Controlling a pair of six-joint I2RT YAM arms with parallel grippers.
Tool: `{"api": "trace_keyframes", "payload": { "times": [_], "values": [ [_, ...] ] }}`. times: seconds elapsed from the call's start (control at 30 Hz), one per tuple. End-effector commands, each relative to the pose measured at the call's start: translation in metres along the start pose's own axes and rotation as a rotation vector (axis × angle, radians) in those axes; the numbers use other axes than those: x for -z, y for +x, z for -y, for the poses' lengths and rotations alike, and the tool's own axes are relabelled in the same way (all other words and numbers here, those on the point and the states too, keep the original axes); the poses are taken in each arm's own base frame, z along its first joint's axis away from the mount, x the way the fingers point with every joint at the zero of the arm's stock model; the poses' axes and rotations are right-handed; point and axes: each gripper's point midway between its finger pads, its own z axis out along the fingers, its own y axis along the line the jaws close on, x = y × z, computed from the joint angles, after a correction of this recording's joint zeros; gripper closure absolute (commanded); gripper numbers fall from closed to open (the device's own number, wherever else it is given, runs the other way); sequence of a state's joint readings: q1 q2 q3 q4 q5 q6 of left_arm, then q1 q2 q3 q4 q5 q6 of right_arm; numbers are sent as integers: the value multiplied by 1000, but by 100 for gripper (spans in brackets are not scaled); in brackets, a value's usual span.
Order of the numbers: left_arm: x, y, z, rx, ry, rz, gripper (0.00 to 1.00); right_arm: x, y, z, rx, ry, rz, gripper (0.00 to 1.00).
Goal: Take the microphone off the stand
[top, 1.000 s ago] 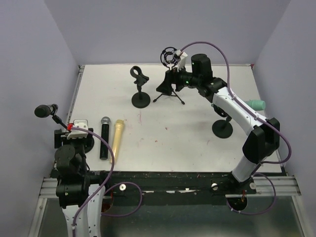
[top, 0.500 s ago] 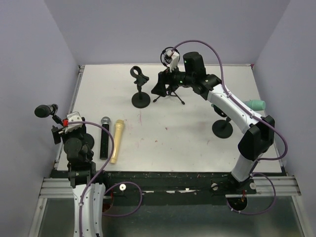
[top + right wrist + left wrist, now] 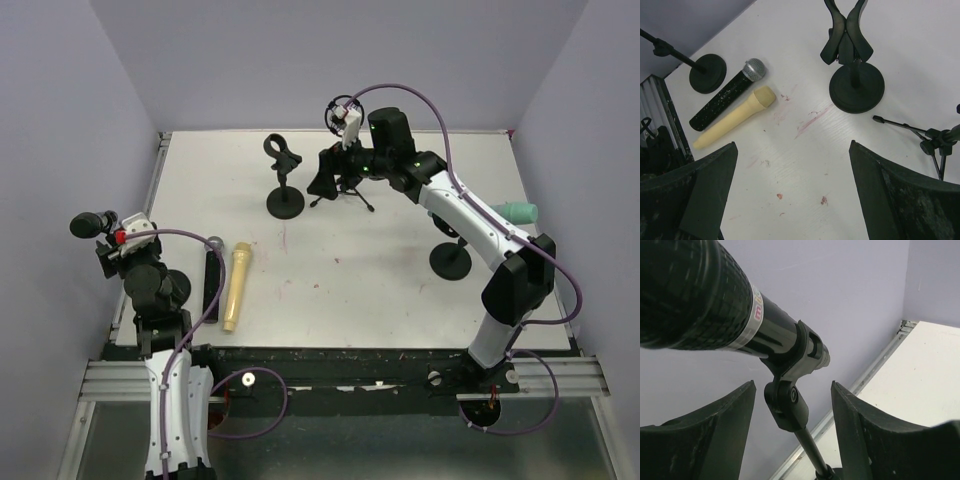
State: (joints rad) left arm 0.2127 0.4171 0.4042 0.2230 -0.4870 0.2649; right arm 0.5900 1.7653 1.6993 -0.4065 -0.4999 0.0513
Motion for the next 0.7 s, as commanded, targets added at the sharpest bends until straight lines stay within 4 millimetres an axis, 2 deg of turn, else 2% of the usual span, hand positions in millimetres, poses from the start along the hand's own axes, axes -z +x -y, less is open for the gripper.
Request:
{"api": "trace_keyframes", "payload": {
  "times": [0.0,0.13,0.27,0.43,0.67],
  "values": [
    [-11,-22,-4,89,-23,39,33,1,-5,2,14,32,3,0],
    [-18,-23,-1,94,-18,34,40,4,-1,3,13,43,2,0],
    [-20,-22,6,107,13,7,58,7,4,4,9,58,0,0],
    [-19,-20,12,119,49,-23,67,8,11,6,3,69,1,0],
    [-27,-36,23,116,109,3,98,6,17,8,-12,73,5,0]
  ]
}}
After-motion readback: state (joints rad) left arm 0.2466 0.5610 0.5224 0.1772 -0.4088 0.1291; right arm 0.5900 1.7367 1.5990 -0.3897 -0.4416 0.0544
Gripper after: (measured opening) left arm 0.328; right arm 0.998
